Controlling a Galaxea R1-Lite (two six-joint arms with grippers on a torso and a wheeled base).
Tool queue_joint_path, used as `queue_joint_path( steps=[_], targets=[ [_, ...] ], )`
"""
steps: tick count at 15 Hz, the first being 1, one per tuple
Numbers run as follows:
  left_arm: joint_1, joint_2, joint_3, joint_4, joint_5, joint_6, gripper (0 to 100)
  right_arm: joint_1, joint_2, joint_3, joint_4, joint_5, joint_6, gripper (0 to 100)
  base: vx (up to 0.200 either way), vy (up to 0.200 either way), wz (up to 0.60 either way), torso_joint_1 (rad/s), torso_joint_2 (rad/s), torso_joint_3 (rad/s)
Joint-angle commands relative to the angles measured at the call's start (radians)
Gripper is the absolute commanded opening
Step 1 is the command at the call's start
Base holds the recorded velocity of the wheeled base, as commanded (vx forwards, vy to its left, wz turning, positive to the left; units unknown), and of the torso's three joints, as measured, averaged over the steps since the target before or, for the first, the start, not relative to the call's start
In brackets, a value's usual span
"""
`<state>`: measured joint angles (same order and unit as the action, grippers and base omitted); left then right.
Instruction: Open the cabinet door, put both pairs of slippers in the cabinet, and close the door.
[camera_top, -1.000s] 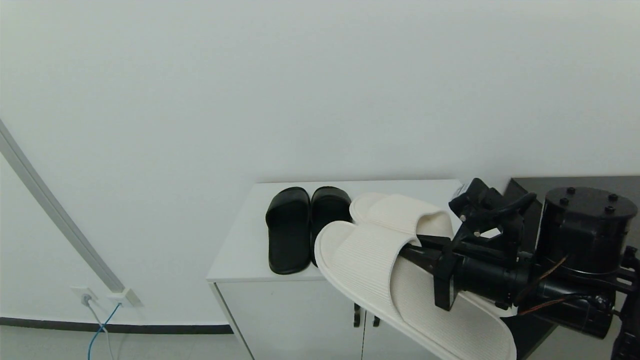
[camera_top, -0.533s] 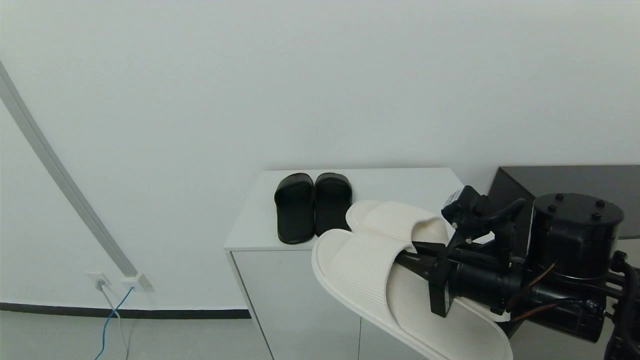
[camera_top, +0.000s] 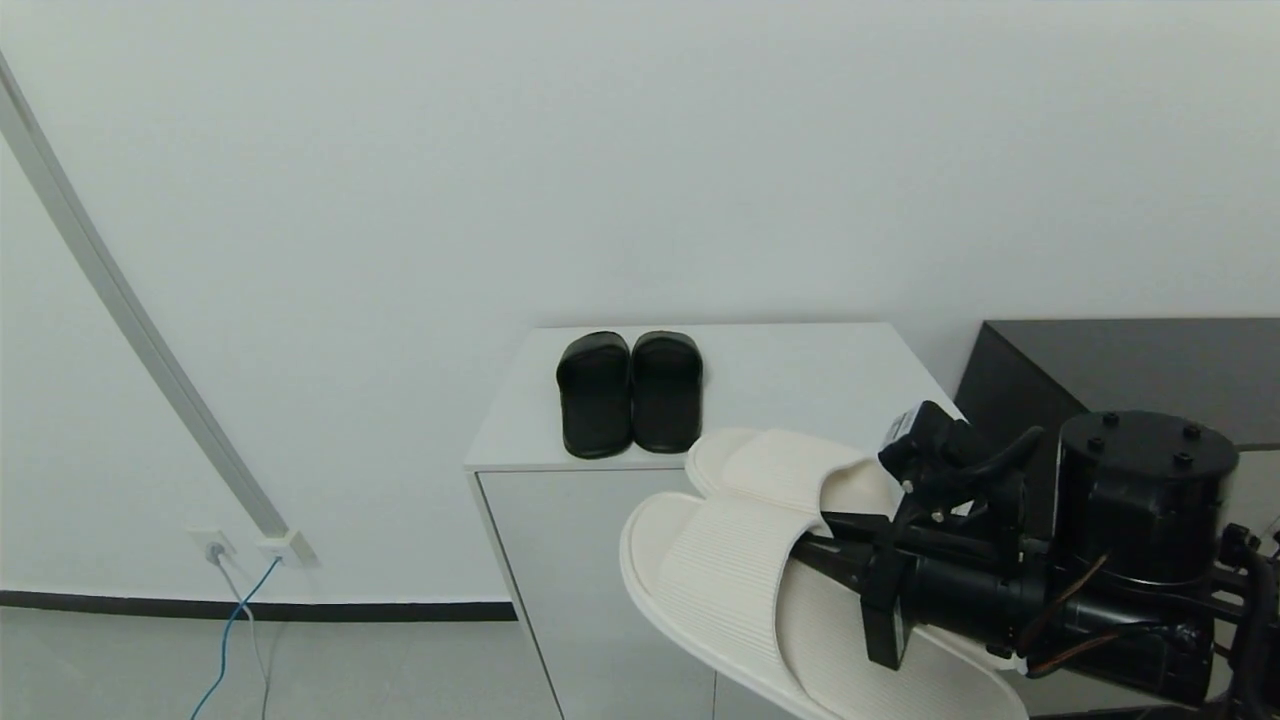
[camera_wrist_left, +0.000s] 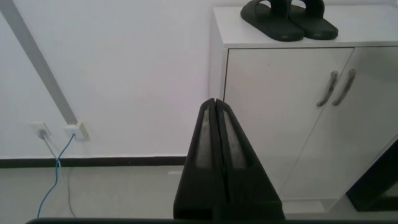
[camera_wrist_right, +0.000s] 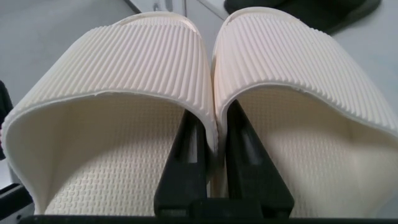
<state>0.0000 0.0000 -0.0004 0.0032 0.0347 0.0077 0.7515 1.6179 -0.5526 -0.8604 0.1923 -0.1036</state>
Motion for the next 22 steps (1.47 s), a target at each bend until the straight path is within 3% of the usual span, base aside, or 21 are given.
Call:
queue_joint_path(
  steps=[1, 9, 10, 22],
  targets=[
    [0.0, 0.002, 0.0, 0.0, 0.001, 0.0, 0, 0.002, 0.0, 0.019, 0.0, 0.001, -0.002, 0, 0.0, 0.0, 0.0, 0.0, 0.0, 0.0],
    [0.0, 0.002, -0.001, 0.001, -0.001, 0.002, 0, 0.011, 0.005, 0.056, -0.046, 0.032, -0.005, 0, 0.0, 0.0, 0.0, 0.0, 0.0, 0.0],
    [0.0, 0.002, 0.0, 0.001, -0.001, 0.003, 100, 0.011, 0.005, 0.059, -0.046, 0.032, -0.005, 0, 0.0, 0.0, 0.0, -0.041, 0.06, 0.041],
    [0.0, 0.002, 0.0, 0.0, 0.001, 0.005, 100, 0.032, 0.019, 0.075, -0.046, 0.032, -0.034, 0, 0.0, 0.0, 0.0, -0.2, 0.47, 0.269]
  ],
)
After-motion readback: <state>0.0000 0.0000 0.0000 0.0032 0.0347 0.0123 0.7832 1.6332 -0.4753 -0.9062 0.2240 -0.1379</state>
